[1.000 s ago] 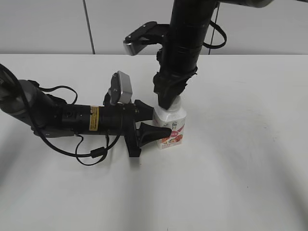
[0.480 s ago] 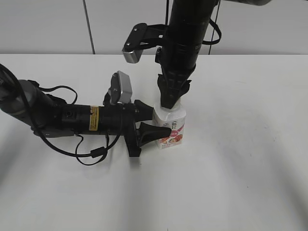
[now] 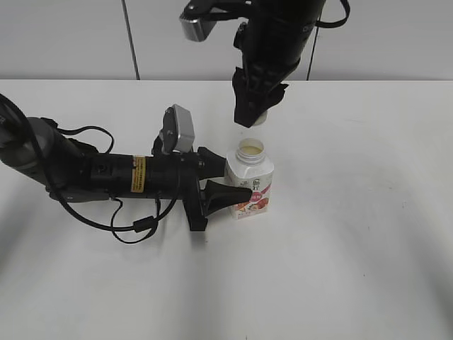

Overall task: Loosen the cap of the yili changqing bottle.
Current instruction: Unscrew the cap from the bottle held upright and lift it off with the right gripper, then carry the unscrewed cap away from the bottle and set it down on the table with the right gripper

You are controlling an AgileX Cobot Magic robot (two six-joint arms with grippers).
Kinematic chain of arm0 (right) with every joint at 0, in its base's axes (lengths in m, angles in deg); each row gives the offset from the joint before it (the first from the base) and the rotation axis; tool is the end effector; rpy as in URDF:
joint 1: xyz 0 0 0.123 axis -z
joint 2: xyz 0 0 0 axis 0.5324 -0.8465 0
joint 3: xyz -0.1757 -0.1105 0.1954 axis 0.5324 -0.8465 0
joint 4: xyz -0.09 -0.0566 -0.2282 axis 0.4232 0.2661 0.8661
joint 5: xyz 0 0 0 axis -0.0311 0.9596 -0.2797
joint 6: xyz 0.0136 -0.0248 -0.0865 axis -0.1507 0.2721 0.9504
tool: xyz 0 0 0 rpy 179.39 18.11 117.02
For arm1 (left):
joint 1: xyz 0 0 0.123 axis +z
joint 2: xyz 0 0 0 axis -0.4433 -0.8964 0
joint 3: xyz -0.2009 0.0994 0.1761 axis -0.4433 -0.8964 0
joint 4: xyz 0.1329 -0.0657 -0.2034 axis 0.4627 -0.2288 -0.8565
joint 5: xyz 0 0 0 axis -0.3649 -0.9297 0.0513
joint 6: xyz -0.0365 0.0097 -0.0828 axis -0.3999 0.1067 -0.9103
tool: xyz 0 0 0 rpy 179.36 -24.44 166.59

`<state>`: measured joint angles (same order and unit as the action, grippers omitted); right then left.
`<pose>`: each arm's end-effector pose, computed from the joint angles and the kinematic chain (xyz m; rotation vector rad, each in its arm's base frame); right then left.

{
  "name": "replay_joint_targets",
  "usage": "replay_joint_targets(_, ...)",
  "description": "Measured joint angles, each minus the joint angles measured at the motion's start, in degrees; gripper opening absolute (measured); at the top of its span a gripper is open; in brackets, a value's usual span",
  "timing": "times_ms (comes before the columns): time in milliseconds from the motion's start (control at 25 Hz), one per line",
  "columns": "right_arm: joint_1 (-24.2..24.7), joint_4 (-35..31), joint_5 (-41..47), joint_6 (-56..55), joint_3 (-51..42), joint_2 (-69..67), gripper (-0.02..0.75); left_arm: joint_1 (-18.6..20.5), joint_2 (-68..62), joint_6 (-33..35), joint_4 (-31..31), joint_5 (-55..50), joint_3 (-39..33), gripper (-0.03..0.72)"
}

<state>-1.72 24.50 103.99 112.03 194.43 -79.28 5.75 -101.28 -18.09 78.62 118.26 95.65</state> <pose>0.3478 0.2507 0.2772 -1.7993 2.2233 0.1935 0.3317 -0.2072 0.0643 1.3213 1.5046 -0.9943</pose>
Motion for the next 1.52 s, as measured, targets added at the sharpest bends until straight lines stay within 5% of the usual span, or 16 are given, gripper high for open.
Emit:
replay_joint_targets(520, 0.00, -0.26, 0.00, -45.12, 0.01, 2.56, 0.388, 0.00, 0.00, 0.05, 0.45, 0.00, 0.06, 0.368)
replay_joint_targets(1000, 2.28, 6.34, 0.00, -47.57, -0.10, 2.56, 0.388, 0.00, 0.00, 0.05, 0.57, -0.10, 0.06, 0.367)
replay_joint_targets(1520, 21.04, 6.75, -2.57, -47.11, -19.09, 7.04, 0.388, 0.00, 0.09, 0.05, 0.65, -0.20, 0.06, 0.367)
